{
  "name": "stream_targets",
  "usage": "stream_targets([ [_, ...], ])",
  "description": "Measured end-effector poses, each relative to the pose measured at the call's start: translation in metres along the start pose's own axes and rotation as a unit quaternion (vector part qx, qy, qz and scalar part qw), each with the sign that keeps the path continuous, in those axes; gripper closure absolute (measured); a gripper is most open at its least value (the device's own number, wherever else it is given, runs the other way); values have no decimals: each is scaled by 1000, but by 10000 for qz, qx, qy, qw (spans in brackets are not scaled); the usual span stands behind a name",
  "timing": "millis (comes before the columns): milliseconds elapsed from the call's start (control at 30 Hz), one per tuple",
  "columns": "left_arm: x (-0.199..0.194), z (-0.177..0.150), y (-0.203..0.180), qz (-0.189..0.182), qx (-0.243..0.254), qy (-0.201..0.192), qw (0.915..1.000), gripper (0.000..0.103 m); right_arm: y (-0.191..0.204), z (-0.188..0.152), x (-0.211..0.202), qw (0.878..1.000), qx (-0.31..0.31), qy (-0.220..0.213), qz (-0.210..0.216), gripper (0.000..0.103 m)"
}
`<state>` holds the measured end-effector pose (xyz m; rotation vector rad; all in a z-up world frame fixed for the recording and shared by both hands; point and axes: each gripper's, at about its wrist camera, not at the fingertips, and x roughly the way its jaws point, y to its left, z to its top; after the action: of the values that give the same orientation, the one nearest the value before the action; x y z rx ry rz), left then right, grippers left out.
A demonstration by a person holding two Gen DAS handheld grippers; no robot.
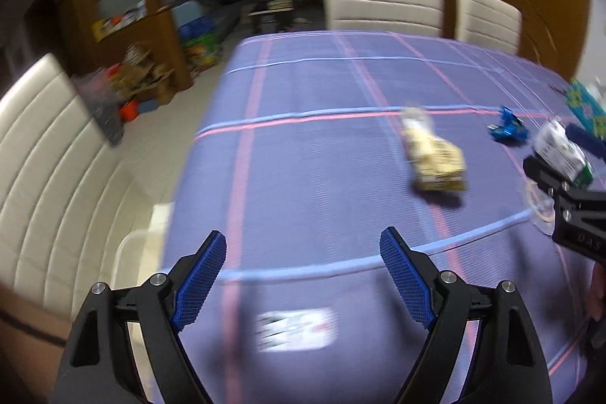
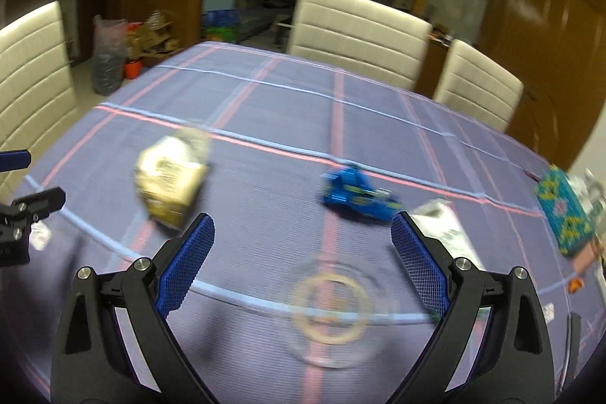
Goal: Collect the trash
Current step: 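Move both open tools from the bin back over the table, then grasp the yellow-and-white snack bag with the left tool while the right tool grasps the green milk carton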
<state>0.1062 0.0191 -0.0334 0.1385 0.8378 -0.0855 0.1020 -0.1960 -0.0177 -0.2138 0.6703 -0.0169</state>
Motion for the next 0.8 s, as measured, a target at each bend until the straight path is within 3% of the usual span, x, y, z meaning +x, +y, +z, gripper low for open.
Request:
stream_targets([
  [300,26,30,-75,-508,451,90,9976,22,-85,-20,6,9968,627,143,-473,10],
  [567,64,41,-93,-288,583,458,9968,22,-127,-41,28,9880,1387,675,-98,12],
  [600,64,41,-92,-319,545,424,9971,22,-130,-43,31,9863,1476,733,-17,14],
  [767,63,37,-92,-372,560,349,9971,23,-123,-50,51,9820,1526,1087,248,48],
  [800,62,36,-92,-389,598,302,9970,33,-119,-51,52,9827,1482,1091,216,52],
])
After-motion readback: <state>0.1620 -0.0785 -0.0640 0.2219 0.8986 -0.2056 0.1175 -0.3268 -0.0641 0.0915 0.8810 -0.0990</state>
